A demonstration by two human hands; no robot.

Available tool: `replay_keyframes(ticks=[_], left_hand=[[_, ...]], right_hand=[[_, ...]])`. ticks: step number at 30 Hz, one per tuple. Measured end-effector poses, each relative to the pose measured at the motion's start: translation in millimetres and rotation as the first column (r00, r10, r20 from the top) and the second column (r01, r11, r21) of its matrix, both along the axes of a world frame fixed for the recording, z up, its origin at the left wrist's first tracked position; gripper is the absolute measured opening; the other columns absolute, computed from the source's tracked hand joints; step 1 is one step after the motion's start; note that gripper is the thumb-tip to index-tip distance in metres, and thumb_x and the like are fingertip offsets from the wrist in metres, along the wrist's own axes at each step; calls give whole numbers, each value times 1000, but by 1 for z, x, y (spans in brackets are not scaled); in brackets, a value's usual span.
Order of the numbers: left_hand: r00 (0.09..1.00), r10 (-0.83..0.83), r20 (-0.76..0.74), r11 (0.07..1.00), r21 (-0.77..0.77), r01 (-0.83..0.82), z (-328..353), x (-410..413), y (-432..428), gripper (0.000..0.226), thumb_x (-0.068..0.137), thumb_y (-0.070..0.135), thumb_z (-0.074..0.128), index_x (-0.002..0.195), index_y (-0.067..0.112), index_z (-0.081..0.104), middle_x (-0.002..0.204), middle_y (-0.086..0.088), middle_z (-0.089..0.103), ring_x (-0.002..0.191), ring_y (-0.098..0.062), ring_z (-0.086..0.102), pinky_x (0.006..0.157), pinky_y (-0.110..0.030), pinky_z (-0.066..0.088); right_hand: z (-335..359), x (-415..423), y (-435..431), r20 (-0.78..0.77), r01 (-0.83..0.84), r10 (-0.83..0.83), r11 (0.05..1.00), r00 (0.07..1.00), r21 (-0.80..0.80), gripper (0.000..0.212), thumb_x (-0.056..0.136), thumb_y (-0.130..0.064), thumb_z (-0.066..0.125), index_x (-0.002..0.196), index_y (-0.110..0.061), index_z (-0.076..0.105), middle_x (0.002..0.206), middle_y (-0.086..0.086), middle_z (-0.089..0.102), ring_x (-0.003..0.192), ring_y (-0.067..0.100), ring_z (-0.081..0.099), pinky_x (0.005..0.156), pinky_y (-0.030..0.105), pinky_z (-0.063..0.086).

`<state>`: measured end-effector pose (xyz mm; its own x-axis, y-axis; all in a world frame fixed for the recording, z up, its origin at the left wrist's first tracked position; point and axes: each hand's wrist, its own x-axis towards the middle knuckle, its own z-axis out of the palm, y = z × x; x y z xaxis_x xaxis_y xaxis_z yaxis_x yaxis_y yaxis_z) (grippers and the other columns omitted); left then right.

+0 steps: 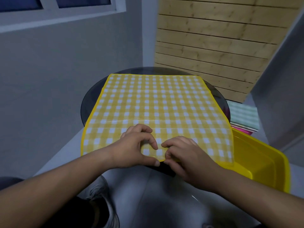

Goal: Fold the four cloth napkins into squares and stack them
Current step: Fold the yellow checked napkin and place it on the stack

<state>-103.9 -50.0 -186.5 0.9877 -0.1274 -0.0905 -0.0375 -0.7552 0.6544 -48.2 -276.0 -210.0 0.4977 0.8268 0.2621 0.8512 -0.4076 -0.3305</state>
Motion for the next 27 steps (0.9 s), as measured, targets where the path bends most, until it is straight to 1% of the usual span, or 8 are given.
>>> replay_keyframes(ticks=[7,11,14,17,19,22,24,27], left_hand=[[999,44,-17,991,-125,-46,10,5,2,27,63,47,89,85,41,74,129,21,48,129,7,36,109,-23,32],[998,51,30,973,-228,-43,29,9,2,17,69,31,90,79,24,78,112,9,66,110,4,56,97,-13,39],[993,88,80,972,-224,-68,50,14,5,13,71,33,88,74,25,79,104,12,70,104,2,62,99,-21,44],[980,104,167,985,-155,-78,71,24,10,13,73,39,85,71,29,77,94,15,71,95,-1,66,95,-32,50],[969,111,222,992,-77,-96,89,31,11,17,75,44,82,70,30,75,86,14,72,81,-4,67,84,-35,54],[958,124,259,992,-30,-120,114,45,13,18,80,39,80,71,24,75,64,20,67,56,6,57,59,-13,44],[945,116,306,991,28,-130,127,60,14,16,80,38,80,74,23,77,69,18,69,68,10,58,62,-9,40],[931,114,346,970,165,-181,142,88,18,17,79,42,80,76,25,77,83,11,74,82,-2,64,75,-21,49]], right_hand=[[8,8,1,-87,64,-57,995,995,76,24,93,-45,49,86,-27,64,119,-15,59,115,6,51,97,34,43],[31,17,9,-72,124,-113,975,991,187,21,89,-46,54,85,-29,66,118,-15,61,115,5,51,98,31,43],[50,24,16,-15,142,-143,961,990,237,14,88,-40,62,84,-29,68,114,-13,64,111,9,54,95,33,45],[70,34,23,70,153,-176,955,982,253,14,86,-43,62,83,-30,68,106,-14,66,104,10,56,90,35,47],[85,43,27,80,169,-193,956,978,242,14,84,-45,65,82,-32,67,101,-16,65,102,9,55,90,31,45],[102,60,29,75,207,-231,947,970,245,23,81,-52,65,82,-30,67,91,-15,65,96,7,56,85,28,46],[111,72,30,85,240,-269,938,960,251,25,82,-53,65,82,-29,68,86,-14,64,91,8,56,80,29,46],[123,95,33,174,279,-319,935,932,219,21,85,-48,67,83,-28,68,84,-12,64,89,12,56,78,31,46]])
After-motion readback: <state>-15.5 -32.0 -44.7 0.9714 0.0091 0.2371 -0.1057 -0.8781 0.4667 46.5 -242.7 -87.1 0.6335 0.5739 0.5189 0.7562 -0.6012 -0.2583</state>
